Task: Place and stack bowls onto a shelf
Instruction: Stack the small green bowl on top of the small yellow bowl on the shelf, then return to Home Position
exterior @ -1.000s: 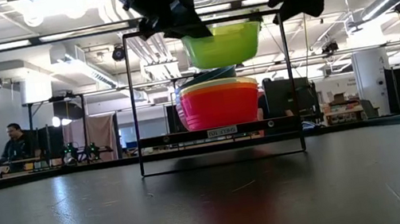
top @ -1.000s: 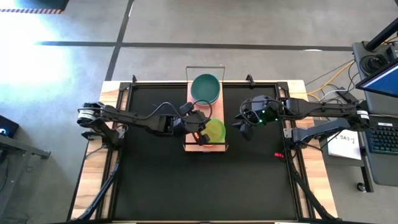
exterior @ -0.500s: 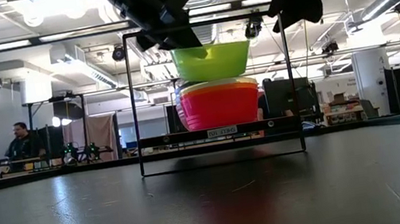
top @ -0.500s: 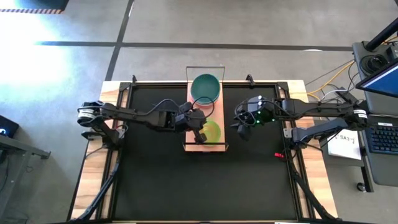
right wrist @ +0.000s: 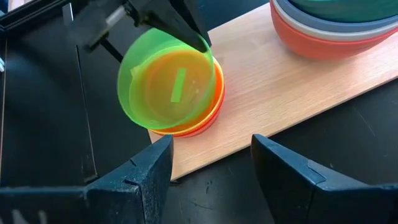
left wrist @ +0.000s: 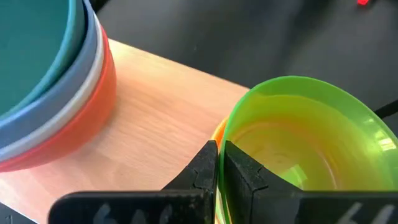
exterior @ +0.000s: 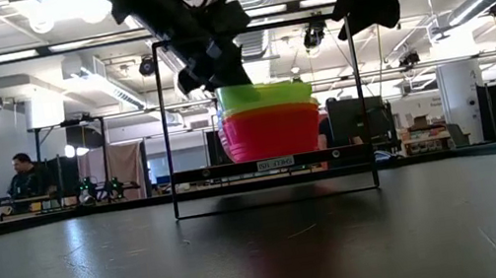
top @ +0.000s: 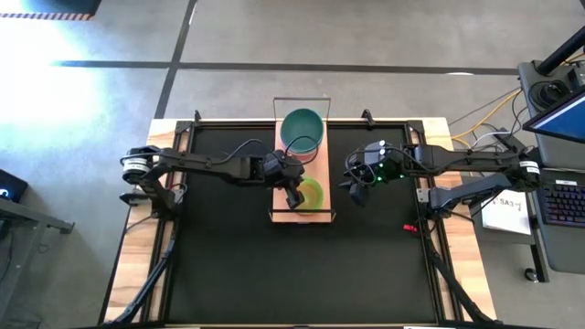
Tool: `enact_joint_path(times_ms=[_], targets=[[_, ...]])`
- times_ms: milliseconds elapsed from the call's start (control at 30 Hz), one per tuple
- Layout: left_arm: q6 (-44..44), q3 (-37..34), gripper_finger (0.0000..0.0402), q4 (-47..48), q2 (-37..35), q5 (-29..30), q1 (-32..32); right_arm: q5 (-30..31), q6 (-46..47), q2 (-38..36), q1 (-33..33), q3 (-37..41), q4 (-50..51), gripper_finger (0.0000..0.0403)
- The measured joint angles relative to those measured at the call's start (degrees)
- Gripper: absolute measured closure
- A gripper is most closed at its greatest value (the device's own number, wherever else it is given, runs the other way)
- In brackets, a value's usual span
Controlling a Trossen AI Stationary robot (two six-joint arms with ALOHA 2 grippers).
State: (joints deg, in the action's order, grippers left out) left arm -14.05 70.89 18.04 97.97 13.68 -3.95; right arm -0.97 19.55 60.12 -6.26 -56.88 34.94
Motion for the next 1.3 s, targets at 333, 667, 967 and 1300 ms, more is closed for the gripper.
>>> enact_joint_path(times_ms=[333, 667, 967, 1300], targets=[[-0.04, 0.26, 0.0399, 0.07, 1.39, -0.91, -0.19, 0.0, -0.22, 0.0, 0.0, 0.0, 0.1, 0.0197], [2.32, 0.26, 0.0328, 0.93, 0.95, -2.68, -0.23, -0.54, -0.09, 0.0, -0.03, 0.0, 1.44, 0.0197], [6.02, -0.34, 0.0282, 3.29, -5.89, -4.07, 0.08, -0.06, -6.09, -0.04, -0.28, 0.0, 2.78, 0.0197], [3.56, -11.86, 0.0276, 3.08, -23.96, -3.85, 3.2, 0.99, -9.01, -0.09, -3.81, 1.9, 2.56, 0.0197]])
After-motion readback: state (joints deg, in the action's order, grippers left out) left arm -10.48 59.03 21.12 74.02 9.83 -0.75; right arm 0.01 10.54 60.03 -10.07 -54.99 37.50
